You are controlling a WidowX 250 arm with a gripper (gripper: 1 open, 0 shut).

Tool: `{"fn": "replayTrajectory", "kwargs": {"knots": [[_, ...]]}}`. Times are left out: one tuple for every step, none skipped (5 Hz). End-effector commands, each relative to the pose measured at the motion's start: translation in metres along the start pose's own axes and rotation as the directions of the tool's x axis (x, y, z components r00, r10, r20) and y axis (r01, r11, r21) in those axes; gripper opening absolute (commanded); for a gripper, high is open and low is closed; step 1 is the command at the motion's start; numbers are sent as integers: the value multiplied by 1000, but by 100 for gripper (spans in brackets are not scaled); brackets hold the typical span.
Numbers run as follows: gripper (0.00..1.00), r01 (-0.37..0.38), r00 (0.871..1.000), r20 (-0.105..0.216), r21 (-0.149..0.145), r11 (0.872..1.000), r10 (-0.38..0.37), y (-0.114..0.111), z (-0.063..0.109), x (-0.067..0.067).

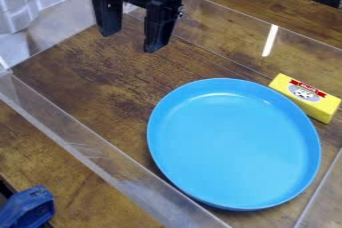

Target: Put the yellow brick in the blue tray

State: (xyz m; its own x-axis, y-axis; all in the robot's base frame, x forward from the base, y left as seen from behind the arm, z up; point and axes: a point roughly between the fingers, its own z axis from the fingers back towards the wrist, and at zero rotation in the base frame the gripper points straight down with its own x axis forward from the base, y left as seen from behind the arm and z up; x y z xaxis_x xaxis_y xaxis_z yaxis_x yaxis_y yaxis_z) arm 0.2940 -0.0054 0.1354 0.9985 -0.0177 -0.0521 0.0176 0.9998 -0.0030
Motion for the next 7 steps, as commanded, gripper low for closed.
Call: {"fn": "replayTrajectory", "kwargs": {"knots": [[100, 7, 1000, -12, -1, 1000, -7, 3, -14, 8], [100, 110, 994, -4, -1, 994, -110, -18, -24, 31], [100, 199, 980, 7, -4, 980, -199, -41, -22, 51], [100, 268, 963, 11, -2, 963, -268, -54, -21, 67], [100, 288, 958, 1, -6, 958, -288, -58, -21, 73], [100, 270, 963, -9, -13, 963, -270, -52, -19, 75], [100, 252, 968, -17, -19, 968, -252, -45, -18, 78]]}}
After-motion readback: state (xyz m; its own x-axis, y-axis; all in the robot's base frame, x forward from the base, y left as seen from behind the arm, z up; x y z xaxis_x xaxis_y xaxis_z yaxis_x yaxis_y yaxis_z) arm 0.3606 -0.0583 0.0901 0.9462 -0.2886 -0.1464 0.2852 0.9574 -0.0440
